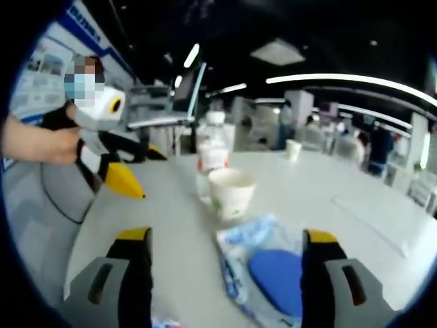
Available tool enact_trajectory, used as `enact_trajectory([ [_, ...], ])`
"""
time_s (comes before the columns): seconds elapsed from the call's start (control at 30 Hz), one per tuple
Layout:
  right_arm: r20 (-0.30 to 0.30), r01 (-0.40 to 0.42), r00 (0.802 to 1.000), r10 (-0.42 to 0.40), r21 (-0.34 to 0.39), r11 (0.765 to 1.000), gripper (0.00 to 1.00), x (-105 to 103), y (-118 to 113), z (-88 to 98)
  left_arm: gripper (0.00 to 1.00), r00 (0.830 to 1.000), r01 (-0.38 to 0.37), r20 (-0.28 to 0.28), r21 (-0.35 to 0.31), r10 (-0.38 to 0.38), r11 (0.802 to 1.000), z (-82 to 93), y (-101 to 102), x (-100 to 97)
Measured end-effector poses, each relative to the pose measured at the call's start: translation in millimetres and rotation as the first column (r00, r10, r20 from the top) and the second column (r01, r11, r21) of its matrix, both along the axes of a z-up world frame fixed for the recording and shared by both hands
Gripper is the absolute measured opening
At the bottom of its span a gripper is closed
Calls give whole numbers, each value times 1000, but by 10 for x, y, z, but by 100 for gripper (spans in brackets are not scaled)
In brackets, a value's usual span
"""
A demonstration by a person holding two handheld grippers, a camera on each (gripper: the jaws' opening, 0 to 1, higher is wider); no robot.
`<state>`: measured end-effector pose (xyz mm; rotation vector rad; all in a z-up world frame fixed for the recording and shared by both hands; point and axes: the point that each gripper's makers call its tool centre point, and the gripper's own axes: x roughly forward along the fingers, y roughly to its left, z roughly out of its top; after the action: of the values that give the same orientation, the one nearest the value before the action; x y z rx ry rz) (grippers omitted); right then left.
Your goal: Arrange the tabletop items into an orderly group along one side of the table until the central work area is clear of visible clutter.
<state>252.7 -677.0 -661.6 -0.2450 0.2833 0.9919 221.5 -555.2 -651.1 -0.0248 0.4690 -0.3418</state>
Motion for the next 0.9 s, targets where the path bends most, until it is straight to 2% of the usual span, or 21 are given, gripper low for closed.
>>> enact_trajectory([
  [0.23,-10,34,999,-34,10,999,88,-47,-214,-3,99,1000,12,15,16,-12,1000,55,-91,-45],
  [0.37,-11,40,999,-39,17,999,87,-67,-271,18,99,1000,6,7,3,-6,1000,1,-5,-7],
  [0.47,-15,43,999,-42,16,999,86,-89,-322,33,99,1000,5,5,12,-5,1000,46,-108,-110],
  [0.63,-9,60,998,-60,32,998,86,-115,-456,177,99,999,30,32,19,-30,999,74,-215,-220],
  [0.73,3,69,998,-69,31,997,85,-122,-579,282,99,999,34,13,2,-34,999,-4,-178,-200],
  [0.77,6,73,997,-73,27,997,85,-119,-616,302,99,999,42,-5,17,-42,999,-41,-188,-216],
  [0.9,16,104,994,-105,29,994,85,-84,-827,409,99,997,82,-20,56,-81,995,-65,-255,-237],
])
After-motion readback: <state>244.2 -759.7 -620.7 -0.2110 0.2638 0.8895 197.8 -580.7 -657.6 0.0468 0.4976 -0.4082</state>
